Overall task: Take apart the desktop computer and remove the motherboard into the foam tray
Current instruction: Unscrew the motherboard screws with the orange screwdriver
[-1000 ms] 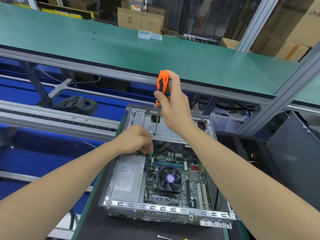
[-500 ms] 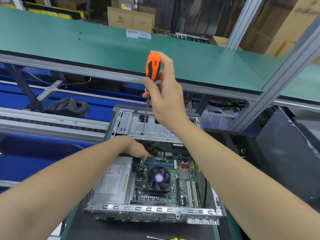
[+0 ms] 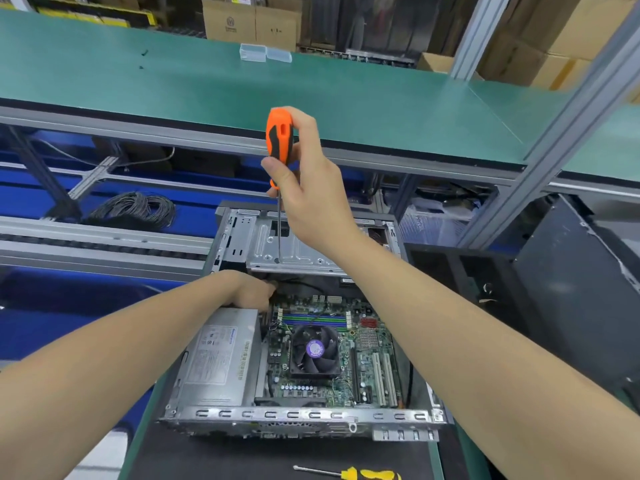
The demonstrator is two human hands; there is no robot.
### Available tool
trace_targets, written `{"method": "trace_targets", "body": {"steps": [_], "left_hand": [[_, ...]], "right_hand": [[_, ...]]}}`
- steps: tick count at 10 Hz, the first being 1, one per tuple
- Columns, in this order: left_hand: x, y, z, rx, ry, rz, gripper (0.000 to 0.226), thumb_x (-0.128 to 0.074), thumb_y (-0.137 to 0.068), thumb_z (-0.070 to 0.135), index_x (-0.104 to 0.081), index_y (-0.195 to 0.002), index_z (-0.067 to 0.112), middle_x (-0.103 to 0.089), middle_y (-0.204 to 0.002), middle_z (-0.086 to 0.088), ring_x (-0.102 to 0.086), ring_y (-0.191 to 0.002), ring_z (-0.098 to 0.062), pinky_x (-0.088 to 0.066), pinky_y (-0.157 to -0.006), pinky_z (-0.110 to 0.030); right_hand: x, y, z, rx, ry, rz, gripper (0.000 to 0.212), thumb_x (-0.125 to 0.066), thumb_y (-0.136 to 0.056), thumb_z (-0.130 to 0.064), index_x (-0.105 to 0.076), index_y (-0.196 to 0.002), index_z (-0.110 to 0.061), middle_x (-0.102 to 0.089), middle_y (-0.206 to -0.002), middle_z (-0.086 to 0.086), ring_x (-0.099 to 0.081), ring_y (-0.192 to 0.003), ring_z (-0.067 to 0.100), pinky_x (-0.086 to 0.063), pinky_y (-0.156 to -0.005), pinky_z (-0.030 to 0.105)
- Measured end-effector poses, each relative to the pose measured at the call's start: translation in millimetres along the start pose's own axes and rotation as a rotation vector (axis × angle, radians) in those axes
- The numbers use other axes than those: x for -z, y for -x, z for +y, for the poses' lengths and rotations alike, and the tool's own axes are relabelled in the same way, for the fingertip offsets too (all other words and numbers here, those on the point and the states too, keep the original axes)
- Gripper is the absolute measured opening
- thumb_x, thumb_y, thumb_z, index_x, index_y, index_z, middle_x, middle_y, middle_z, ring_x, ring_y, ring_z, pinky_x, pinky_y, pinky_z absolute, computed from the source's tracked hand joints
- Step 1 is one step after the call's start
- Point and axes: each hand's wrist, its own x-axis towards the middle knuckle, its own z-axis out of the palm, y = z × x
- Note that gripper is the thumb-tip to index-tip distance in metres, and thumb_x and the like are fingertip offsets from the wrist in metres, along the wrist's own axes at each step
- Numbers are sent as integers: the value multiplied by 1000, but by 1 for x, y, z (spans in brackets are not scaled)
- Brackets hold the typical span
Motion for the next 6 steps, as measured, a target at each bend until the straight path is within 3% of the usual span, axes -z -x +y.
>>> {"method": "trace_targets", "body": {"steps": [1,2,3,4,5,6], "left_hand": [[3,11,-1,-31,84,81,38,-47,-106,16,-56,-139,-1,-56,-138,-20,-47,-80,-9,-45,-73,-27],[6,7,-7,-5,64,182,40,-55,-104,26,-59,-138,7,-65,-114,-5,-48,-67,-6,-46,-66,-24],[3,10,-3,50,181,142,37,-57,-103,25,-61,-134,6,-57,-108,-5,-56,-88,-20,-49,-82,-31],[2,6,-7,28,184,142,36,-52,-104,19,-59,-135,4,-61,-121,-6,-54,-99,-22,-50,-88,-34],[-2,-4,-12,36,198,152,41,-42,-103,8,-52,-143,1,-49,-152,-14,-55,-124,-27,-46,-110,-39],[-3,-1,-11,22,218,168,47,-40,-102,5,-51,-147,5,-46,-155,-13,-50,-137,-31,-44,-113,-42]], "right_hand": [[-7,0,9,-50,2,-19,47,-57,-105,-18,-36,-147,-26,-63,-92,5,-67,-67,18,-57,-68,40],[-12,3,19,-101,8,-25,46,-57,-105,-17,-37,-146,-27,-64,-93,8,-68,-67,19,-58,-66,42],[-16,7,29,-125,-6,-21,48,-58,-105,-18,-36,-147,-26,-65,-94,5,-68,-68,18,-59,-64,36],[-19,12,34,-121,-30,-15,48,-58,-105,-18,-36,-147,-26,-64,-96,5,-69,-69,19,-56,-62,29],[-20,16,36,-133,-57,1,47,-58,-105,-18,-37,-146,-27,-63,-95,4,-71,-73,24,-54,-62,27],[-19,19,37,-139,-64,9,47,-58,-105,-18,-37,-147,-26,-63,-97,4,-72,-73,22,-58,-65,34]]}}
